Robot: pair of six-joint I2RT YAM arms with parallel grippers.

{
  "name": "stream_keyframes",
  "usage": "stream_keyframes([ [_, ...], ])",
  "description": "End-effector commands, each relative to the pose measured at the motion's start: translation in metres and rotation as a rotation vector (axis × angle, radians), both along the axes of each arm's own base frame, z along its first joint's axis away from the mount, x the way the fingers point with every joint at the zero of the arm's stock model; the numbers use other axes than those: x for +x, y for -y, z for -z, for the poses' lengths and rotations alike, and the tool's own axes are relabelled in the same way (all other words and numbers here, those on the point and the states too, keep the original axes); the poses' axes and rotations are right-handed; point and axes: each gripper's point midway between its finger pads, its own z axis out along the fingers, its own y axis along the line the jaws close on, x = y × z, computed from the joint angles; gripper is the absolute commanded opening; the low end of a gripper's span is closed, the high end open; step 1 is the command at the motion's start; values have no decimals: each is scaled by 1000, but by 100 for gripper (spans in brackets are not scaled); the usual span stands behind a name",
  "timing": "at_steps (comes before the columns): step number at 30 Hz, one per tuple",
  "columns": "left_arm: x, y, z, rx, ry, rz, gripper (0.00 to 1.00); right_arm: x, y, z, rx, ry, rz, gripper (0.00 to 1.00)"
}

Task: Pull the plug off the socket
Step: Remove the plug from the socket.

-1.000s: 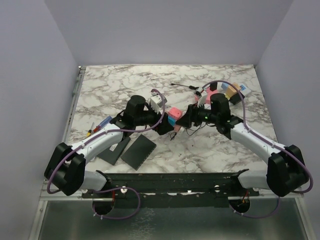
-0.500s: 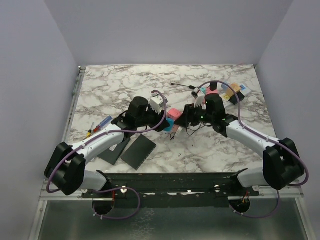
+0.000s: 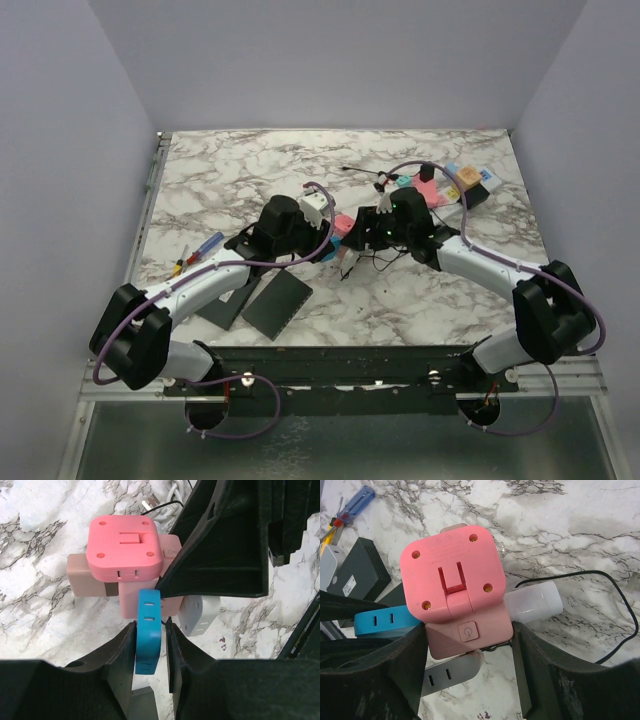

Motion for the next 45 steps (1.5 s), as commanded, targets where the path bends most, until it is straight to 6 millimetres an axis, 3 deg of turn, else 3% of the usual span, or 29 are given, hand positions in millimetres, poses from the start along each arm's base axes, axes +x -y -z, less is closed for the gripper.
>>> stream_keyframes([
  [1, 1, 12, -12, -33, 17, 28, 33, 17, -17, -23, 17, 65, 51, 26],
  [3, 3, 11, -13, -21, 32, 24, 35, 15, -20, -23, 17, 64, 42, 25],
  [9, 14, -11, -11, 74, 83, -61, 55, 9, -16, -20, 5, 64, 24, 25],
  [18, 12, -9, -6, 93, 58, -35, 61, 5, -21, -24, 33, 79, -8, 25],
  [25, 3, 1, -3, 72, 15, 29, 60, 4, -20, -24, 30, 91, -17, 25],
  [45, 8, -2, 13, 72, -91, 18, 49, 5, -15, -30, 34, 109, 16, 25],
])
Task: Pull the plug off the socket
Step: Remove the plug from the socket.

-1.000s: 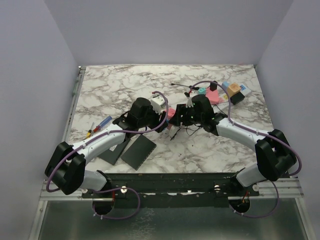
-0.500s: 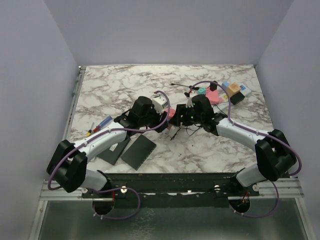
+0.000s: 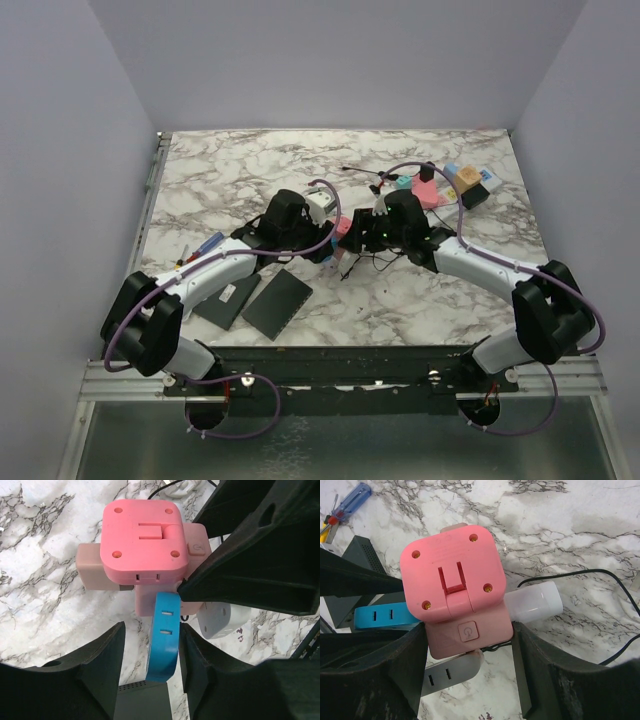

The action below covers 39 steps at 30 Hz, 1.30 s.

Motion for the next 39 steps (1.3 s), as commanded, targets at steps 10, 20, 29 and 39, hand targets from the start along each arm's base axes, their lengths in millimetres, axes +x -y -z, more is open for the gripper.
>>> stream_keyframes([
  [10, -5, 6, -8, -46, -46, 65, 39, 10, 0, -35, 60, 106, 49, 24],
  [20, -10, 12, -5, -62, -86, 97, 14, 12, -3, -35, 73, 100, 57, 20],
  [29, -2, 8, -1, -47, -84, 39, 0, 14, -5, -33, 54, 106, 61, 14],
  [39, 1, 11, 1, -73, -99, 1, 0, 18, -10, -21, -24, 79, 158, 0],
])
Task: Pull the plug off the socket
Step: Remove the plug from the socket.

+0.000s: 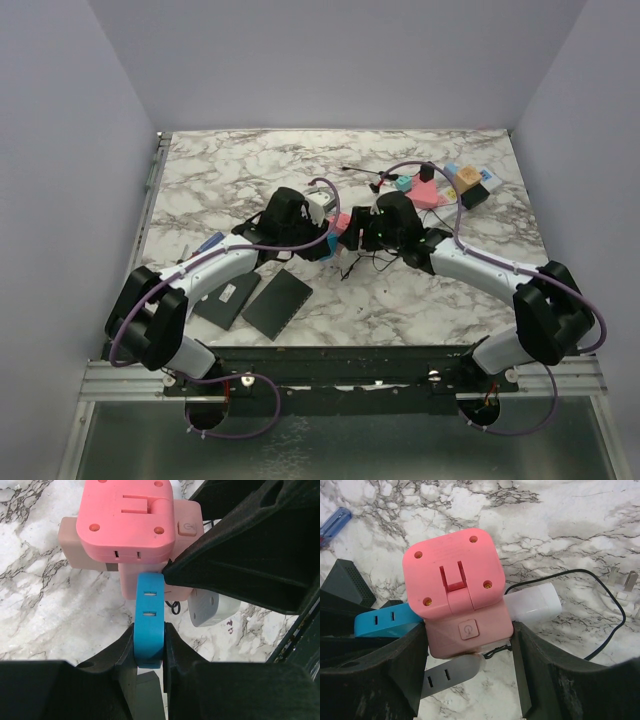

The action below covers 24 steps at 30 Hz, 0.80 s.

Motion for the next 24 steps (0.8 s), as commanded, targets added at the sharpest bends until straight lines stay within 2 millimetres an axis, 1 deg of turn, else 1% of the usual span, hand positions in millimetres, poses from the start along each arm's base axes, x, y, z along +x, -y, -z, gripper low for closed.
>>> stream_keyframes([
  [1, 9, 7, -8, -51, -3, -43, 0, 12, -16, -17, 29, 39, 56, 0],
  [4, 9, 8, -6, -58, -14, -49, 0, 12, -19, -17, 28, 41, 67, 0],
  [11, 11, 5, -8, -48, 13, -54, 0, 13, -12, -15, 0, 59, 84, 0],
  [14, 11, 2, -13, -44, 41, -48, 0, 10, -9, -20, -17, 126, 33, 0],
  [16, 7, 4, -18, -58, 50, -15, 0, 5, -12, -29, 2, 171, -23, 0],
  [19, -2, 10, -25, -90, 51, 48, 0, 0, -12, -32, 15, 179, -81, 0],
  [24, -5, 10, -30, -97, 67, 65, 0, -5, -5, -37, 65, 182, -149, 0],
])
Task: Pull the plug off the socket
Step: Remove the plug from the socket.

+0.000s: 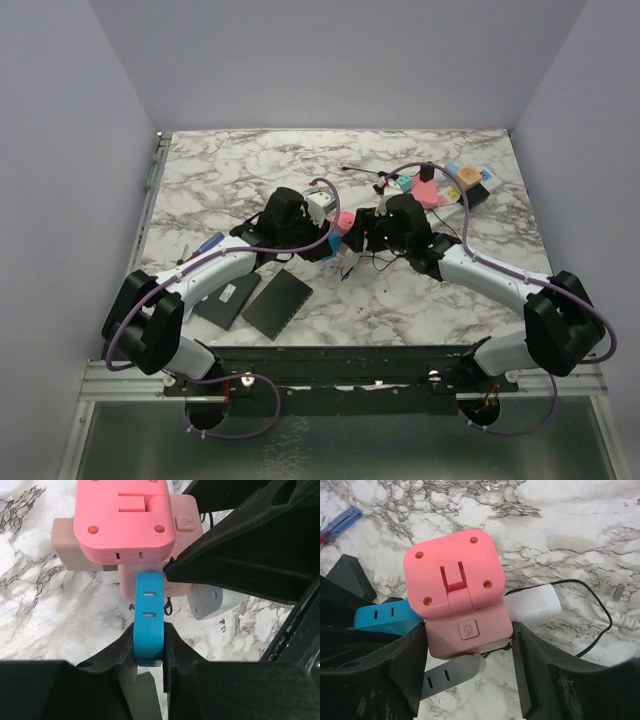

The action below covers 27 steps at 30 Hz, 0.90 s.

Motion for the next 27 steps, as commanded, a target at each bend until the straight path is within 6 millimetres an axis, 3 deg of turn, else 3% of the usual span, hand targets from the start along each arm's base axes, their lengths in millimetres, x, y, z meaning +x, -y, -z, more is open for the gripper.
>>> stream_keyframes([
  [1, -3, 9, -26, -81, 61, 53, 0, -5, -10, -29, 95, 95, -155, 0],
  [9, -2, 8, -29, -81, 71, 42, 0, -6, -6, -27, 98, 89, -174, 0],
  [14, 6, 0, -27, -52, 91, -28, 0, 4, 0, -21, 85, 43, -77, 0],
  [27, 8, 1, -24, -27, 121, -120, 0, 24, 8, 1, 58, -66, 112, 0],
])
